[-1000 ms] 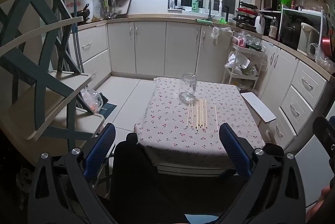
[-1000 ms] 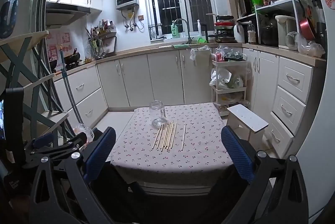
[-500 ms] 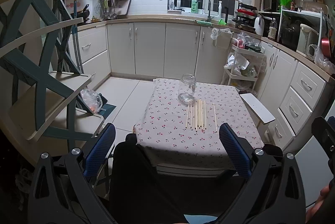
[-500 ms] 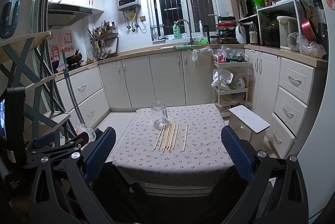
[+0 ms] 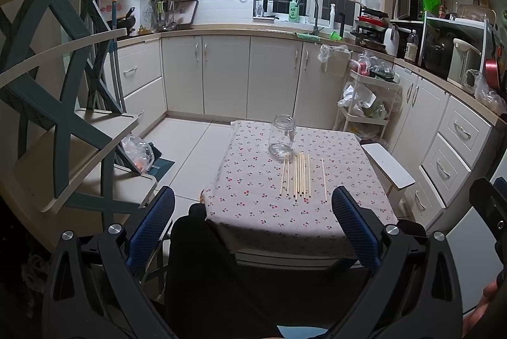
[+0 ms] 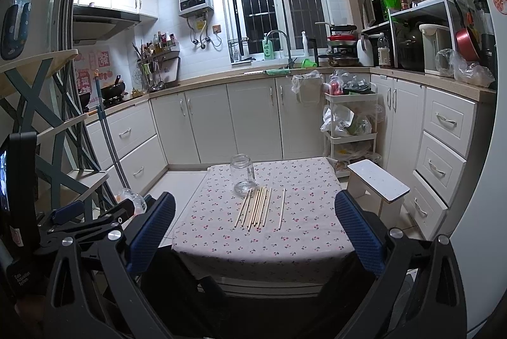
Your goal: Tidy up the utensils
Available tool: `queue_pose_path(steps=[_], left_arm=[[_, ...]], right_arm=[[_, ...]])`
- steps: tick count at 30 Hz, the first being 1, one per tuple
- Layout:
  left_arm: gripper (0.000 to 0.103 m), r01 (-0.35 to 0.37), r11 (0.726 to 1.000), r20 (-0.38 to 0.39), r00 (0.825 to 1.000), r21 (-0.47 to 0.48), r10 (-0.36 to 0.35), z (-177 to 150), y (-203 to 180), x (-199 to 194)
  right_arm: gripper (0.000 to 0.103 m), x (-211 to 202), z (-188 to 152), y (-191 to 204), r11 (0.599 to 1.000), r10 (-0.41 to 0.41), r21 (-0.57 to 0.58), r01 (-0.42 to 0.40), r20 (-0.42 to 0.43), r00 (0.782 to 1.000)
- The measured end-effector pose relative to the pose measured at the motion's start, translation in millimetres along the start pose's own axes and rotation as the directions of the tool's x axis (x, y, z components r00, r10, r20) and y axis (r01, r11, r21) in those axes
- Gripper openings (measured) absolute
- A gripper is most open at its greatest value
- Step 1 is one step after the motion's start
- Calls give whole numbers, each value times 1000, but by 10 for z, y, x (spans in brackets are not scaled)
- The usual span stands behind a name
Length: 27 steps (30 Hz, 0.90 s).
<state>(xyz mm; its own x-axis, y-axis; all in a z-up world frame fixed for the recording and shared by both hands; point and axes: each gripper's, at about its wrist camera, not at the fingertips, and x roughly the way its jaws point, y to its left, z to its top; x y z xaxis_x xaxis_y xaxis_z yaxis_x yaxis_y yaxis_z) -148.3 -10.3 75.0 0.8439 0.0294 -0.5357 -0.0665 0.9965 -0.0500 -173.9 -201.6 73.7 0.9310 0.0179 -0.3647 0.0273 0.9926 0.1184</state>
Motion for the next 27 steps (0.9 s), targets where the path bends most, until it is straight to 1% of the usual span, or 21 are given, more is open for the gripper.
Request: queue_pose_path(steps=[9, 24, 27], left_arm=[[95, 21, 1000, 6, 1000, 14, -21, -26, -86, -50], [95, 64, 998, -8, 998, 18, -64, -78, -34, -1], [95, 73, 997, -7, 997, 11, -73, -91, -16, 10]], right_arm=[[97, 32, -35, 52, 1000, -6, -16, 6, 0, 1000], [97, 29, -14, 9, 1000, -11, -22, 11, -17, 1000], [97, 43, -14, 66, 999, -18, -34, 17, -28, 999]])
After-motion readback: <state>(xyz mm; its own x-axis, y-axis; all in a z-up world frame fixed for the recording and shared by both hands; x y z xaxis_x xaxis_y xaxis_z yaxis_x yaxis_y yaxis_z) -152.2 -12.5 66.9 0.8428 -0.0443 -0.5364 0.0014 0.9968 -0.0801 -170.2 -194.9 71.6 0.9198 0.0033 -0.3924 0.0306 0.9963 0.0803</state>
